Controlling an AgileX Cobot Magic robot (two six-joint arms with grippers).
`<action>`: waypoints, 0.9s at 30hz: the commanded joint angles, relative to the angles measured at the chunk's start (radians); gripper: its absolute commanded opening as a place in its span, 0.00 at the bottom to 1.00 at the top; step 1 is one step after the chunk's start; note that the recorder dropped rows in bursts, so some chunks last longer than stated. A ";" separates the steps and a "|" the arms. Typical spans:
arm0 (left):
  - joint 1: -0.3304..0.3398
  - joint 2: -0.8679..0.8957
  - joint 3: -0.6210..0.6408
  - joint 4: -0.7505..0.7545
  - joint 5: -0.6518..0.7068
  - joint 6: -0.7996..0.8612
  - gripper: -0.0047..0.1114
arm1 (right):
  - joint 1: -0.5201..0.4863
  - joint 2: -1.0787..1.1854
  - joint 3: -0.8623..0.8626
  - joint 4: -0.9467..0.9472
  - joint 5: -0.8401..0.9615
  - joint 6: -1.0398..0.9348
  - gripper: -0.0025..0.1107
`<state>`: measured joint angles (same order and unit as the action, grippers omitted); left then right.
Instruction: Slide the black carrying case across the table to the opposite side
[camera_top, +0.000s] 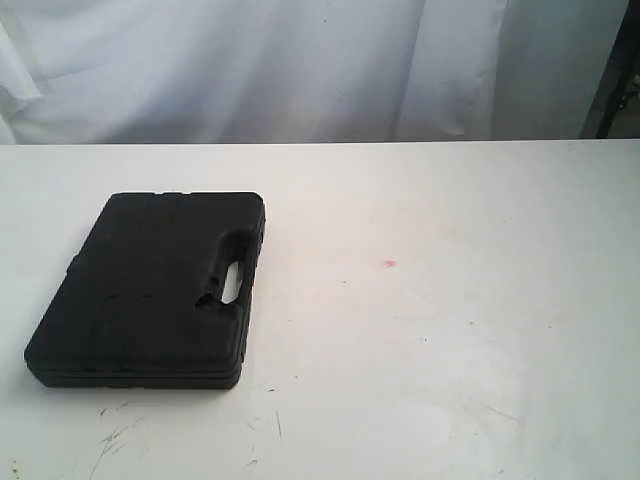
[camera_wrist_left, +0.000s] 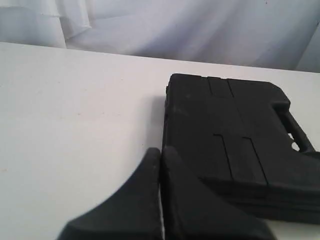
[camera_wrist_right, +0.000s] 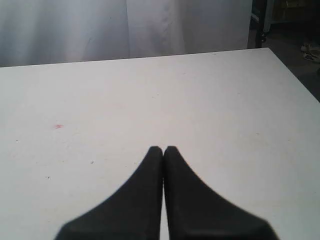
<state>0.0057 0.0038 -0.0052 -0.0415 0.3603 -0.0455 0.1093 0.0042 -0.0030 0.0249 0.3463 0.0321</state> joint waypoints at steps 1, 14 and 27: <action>0.004 -0.004 0.005 0.000 -0.131 -0.004 0.04 | -0.008 -0.004 0.003 0.000 -0.001 0.004 0.02; 0.004 -0.004 0.005 0.000 -0.338 -0.004 0.04 | -0.008 -0.004 0.003 0.000 -0.001 0.004 0.02; 0.004 0.038 -0.156 -0.034 -0.355 -0.086 0.04 | -0.008 -0.004 0.003 0.000 -0.001 0.004 0.02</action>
<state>0.0057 0.0076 -0.0988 -0.0678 0.0185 -0.1061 0.1093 0.0042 -0.0030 0.0249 0.3463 0.0321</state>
